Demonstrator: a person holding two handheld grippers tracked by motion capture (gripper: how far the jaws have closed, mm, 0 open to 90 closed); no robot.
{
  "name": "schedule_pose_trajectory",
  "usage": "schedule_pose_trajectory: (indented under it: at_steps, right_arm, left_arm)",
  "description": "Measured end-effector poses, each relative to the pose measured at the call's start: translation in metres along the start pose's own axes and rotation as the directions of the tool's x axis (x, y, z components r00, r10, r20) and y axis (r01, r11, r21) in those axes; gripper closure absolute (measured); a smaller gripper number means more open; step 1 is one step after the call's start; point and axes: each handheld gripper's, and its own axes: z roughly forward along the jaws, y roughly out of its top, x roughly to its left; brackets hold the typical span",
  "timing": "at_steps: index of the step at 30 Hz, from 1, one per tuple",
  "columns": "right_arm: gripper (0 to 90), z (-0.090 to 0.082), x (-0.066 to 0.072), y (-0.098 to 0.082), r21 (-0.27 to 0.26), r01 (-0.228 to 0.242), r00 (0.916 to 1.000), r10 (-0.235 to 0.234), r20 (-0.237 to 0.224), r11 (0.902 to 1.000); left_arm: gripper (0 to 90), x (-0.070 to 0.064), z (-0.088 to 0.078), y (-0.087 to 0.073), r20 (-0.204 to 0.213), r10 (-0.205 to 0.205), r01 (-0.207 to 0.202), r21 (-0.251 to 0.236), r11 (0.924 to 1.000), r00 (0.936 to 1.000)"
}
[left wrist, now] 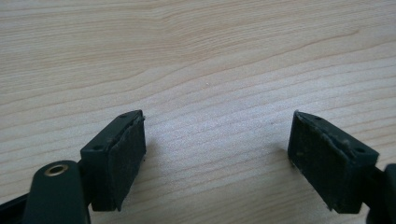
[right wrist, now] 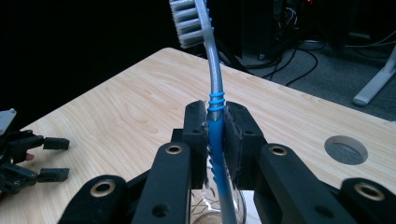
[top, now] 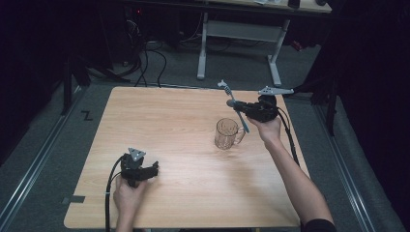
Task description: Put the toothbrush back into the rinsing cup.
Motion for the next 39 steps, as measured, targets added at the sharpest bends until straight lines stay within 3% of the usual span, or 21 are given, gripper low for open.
schedule_pose_trajectory:
  at_steps: [20,39]
  right_arm:
    - [79.8,0.02,-0.011,-0.006,-0.05,-0.059,0.9982,0.06,0.004,0.997]
    - [79.7,0.024,-0.013,-0.01,-0.036,-0.052,0.9986,0.052,0.009,0.998]
  left_arm:
    - [19.7,0.0,0.0,0.0,0.001,0.0,0.0,0.0,1.0,1.0]
    - [19.7,0.0,0.0,0.0,0.0,0.002,-0.002,0.0,1.0,1.0]
